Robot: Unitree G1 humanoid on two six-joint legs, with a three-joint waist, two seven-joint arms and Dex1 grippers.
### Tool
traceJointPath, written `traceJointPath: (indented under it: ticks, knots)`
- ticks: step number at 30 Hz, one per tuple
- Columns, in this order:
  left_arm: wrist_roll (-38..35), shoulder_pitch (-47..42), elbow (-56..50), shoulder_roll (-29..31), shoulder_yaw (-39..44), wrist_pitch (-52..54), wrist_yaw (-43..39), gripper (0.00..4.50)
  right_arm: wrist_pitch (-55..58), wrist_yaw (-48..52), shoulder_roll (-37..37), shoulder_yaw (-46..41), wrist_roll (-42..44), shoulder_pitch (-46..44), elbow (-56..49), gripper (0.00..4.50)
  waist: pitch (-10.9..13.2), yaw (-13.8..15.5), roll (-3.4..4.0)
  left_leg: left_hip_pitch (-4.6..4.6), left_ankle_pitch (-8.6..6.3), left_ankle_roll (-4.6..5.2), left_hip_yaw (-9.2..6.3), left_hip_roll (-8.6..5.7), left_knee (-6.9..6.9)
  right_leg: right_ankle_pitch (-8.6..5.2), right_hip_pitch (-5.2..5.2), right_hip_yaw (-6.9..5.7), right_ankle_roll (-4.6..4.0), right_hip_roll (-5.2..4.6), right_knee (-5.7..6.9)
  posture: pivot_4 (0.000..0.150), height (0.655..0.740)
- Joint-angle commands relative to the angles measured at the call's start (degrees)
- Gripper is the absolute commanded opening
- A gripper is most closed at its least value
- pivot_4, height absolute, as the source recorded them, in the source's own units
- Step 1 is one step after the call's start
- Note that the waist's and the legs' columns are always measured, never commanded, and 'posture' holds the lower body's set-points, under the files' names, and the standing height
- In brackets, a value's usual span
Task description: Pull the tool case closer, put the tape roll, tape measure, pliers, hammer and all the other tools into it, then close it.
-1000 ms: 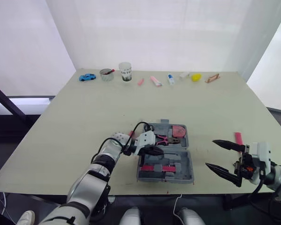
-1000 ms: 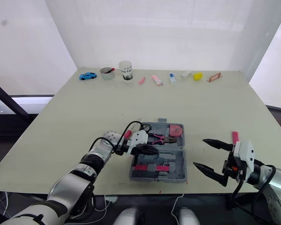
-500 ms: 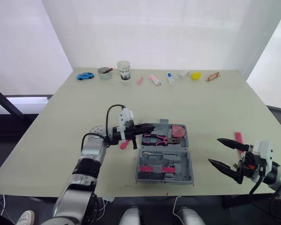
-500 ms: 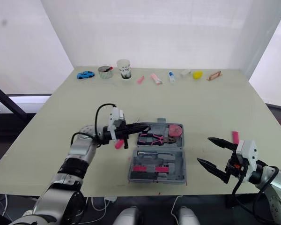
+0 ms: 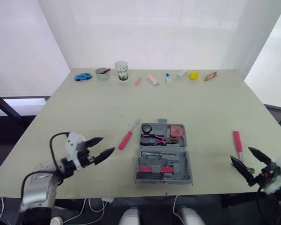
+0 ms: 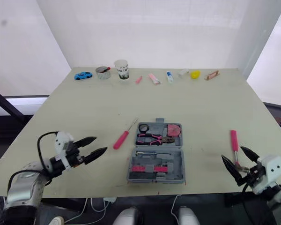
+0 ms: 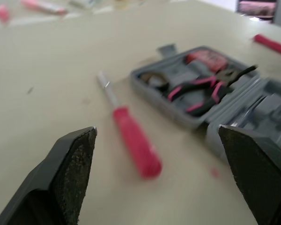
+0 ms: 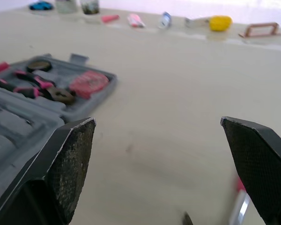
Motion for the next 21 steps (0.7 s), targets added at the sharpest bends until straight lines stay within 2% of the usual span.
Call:
traceJointPath:
  ticks: [1,4,8,15,21]
  knots:
    - [-1.78,7.57,-5.45,-0.69,5.23,-1.31,3.59,4.45,-3.45,-5.22,4.81,-2.62,-1.03,5.12,-3.19,4.5,-0.01,-0.02,0.04,0.02,0.0,0.0,-0.01,0.02,0.04,-0.11,-0.01,0.01,0.19,-0.03,0.0,0.15,0.74]
    - [-2.45,13.8,-9.16,-1.8,6.77,-1.2,5.52,4.45,-5.12,-8.72,9.23,-2.13,-2.63,9.09,-4.11,4.5,-0.04,-0.26,0.07,0.11,-0.02,-0.03,0.02,0.21,-0.04,-0.13,-0.06,0.1,0.19,-0.26,0.01,0.15,0.74]
    - [-3.58,16.09,-11.1,-1.99,7.21,-0.81,6.63,4.45,-6.57,-10.16,11.69,-0.75,-5.04,12.47,-4.11,4.5,0.01,-0.09,0.07,-0.02,-0.04,-0.05,0.01,0.15,-0.15,-0.16,-0.19,0.04,0.1,-0.69,-0.07,0.15,0.74]
    - [-3.58,14.74,-10.88,-1.22,5.89,-1.2,6.24,4.45,-6.34,-12.3,10.19,-1.63,-6.79,12.27,-2.27,4.5,0.04,-0.24,0.17,0.02,-0.19,-0.31,-0.02,0.12,-0.13,-0.2,-0.22,-0.03,0.17,-0.94,-0.07,0.15,0.74]
    - [-3.65,9.04,-11.57,1.46,2.41,-1.18,2.59,4.45,1.13,-15.88,6.09,-2.42,-5.13,7.43,-3.32,4.5,0.04,-0.16,0.17,-0.03,-0.05,-0.08,-0.01,0.04,-0.15,-0.12,-0.24,-0.21,0.03,-0.82,-0.09,0.15,0.74]
